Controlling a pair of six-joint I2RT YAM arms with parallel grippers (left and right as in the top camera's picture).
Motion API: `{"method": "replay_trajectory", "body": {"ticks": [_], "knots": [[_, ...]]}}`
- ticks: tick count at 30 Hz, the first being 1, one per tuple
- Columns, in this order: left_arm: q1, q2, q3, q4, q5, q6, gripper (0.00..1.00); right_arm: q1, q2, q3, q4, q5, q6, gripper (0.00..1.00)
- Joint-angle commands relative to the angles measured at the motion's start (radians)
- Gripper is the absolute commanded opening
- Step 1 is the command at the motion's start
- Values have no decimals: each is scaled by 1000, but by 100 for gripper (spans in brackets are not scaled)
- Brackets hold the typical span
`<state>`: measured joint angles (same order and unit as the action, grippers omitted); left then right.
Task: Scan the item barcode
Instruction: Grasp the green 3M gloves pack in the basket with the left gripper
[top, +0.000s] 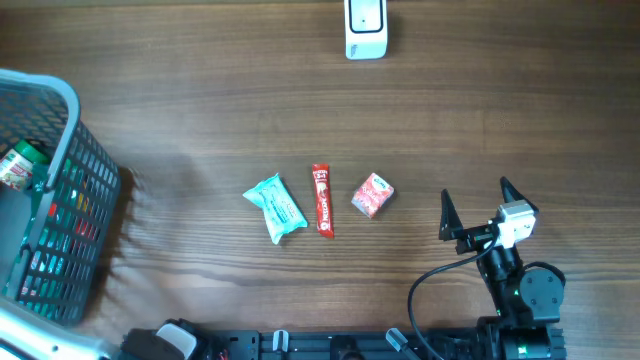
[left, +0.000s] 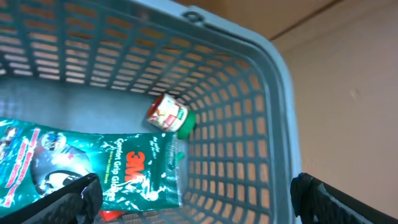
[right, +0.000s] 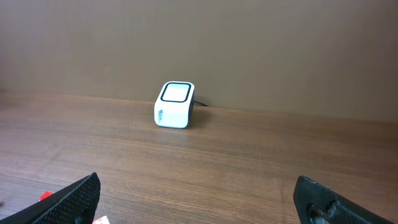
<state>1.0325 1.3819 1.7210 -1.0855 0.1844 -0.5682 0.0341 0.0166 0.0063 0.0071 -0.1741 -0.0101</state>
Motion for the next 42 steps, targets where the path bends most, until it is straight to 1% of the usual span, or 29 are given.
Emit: {"method": "replay_trajectory", "body": {"ticks": [1,2,3,5,7,8,11,15,17,22,29,30,31,32,34,35,37,40,42], "knots": [[15,89,13,-31,2,-35,100,4,-5,-1,3,18,-14,100],[15,119,13,-57,2,-37,100,4,-5,-1,3,18,-13,100],[14,172,11,-123,1,-80,100,4,-5,-1,3,18,-14,100],[13,230,3,-190,1,-191,100,4,-5,-1,3,18,-14,100],[13,282,-26,-216,-3,-333,100,4,-5,-1,3,18,-14,100],[13,301,-47,-218,-2,-389,100,4,-5,-1,3,18,-14,100],[13,331,-130,-205,-3,-489,100,4,-5,-1,3,18,-14,100],[10,333,-289,-145,-66,-623,100,4,-5,-1,3,18,-14,100],[10,333,-340,-125,-77,-666,100,4,-5,-1,3,18,-14,100],[10,333,-439,-27,-104,-705,100,4,-5,-1,3,18,-14,100],[10,333,-594,142,-105,-705,100,4,-5,-1,3,18,-14,100],[10,333,-618,163,-109,-704,99,4,-5,-1,3,18,-14,100],[10,333,-641,185,-117,-703,87,4,-5,-1,3,18,-14,100],[10,333,-656,200,-134,-695,71,4,-5,-1,3,18,-14,100],[10,333,-668,211,-212,-693,15,4,-5,-1,3,18,-14,100],[10,331,-668,213,-232,-693,4,4,-5,-1,3,18,-14,100],[11,318,-668,225,-245,-676,4,4,-5,-1,3,18,-14,100],[11,264,-667,269,-220,-553,4,4,-5,-1,3,18,-14,100],[11,211,-666,298,-177,-481,4,4,-5,-1,3,18,-14,100]]}}
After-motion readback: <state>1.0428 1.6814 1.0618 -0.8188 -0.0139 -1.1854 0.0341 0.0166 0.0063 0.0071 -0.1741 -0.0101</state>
